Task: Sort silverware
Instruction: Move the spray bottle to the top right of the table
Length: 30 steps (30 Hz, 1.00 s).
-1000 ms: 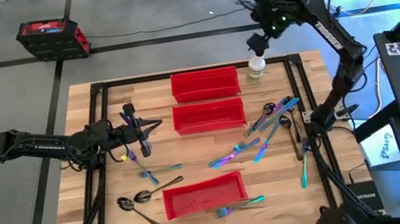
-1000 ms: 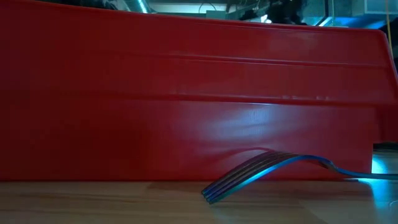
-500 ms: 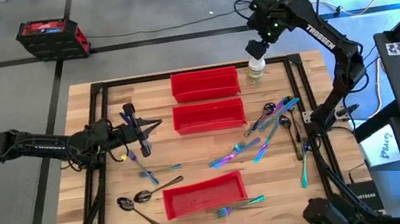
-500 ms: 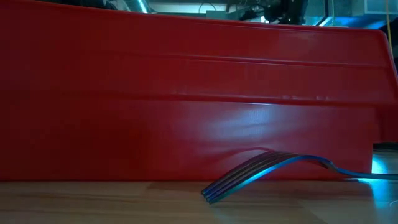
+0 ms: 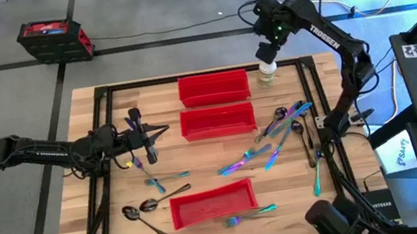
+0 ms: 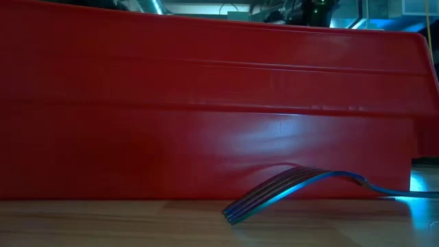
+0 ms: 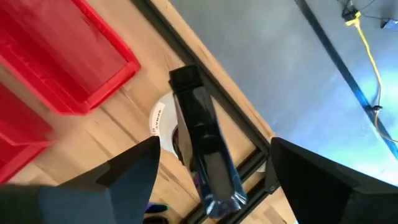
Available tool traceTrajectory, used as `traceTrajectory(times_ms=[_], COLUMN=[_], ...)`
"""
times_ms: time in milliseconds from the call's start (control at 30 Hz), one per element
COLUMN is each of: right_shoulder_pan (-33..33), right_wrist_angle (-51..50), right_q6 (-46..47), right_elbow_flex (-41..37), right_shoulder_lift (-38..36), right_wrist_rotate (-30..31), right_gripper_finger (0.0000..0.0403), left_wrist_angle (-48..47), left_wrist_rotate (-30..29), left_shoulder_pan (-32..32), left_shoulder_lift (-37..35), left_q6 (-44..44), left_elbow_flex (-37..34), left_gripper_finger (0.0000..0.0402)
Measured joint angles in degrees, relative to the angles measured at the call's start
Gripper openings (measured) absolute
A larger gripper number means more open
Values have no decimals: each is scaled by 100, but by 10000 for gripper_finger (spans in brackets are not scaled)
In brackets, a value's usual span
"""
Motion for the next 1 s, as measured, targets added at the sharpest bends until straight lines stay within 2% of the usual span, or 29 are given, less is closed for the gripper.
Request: traceTrajectory(times_ms=[200,500,633,1000], right_shoulder_pan=[-37,-31,-30,-28], right_wrist_angle=[-419,-669,-618,-179], right_q6=[14,182,190,198], right_elbow_flex=[0,-2,-2,-2], right_shoulder_lift=[204,207,207,205], right_wrist_rotate=[-166,-224,-233,-364], right_gripper_finger=[275,160,128,136], left_wrist_angle=[-2,-11,-39,-52], left_wrist_rotate=[0,-2,-4,-2], left_shoulder_pan=[0,6,38,37], left_shoulder_lift=[0,0,0,0], left_q6=[0,36,18,-15], left_elbow_flex=[0,0,0,0], left_gripper_finger=[1,1,1,1])
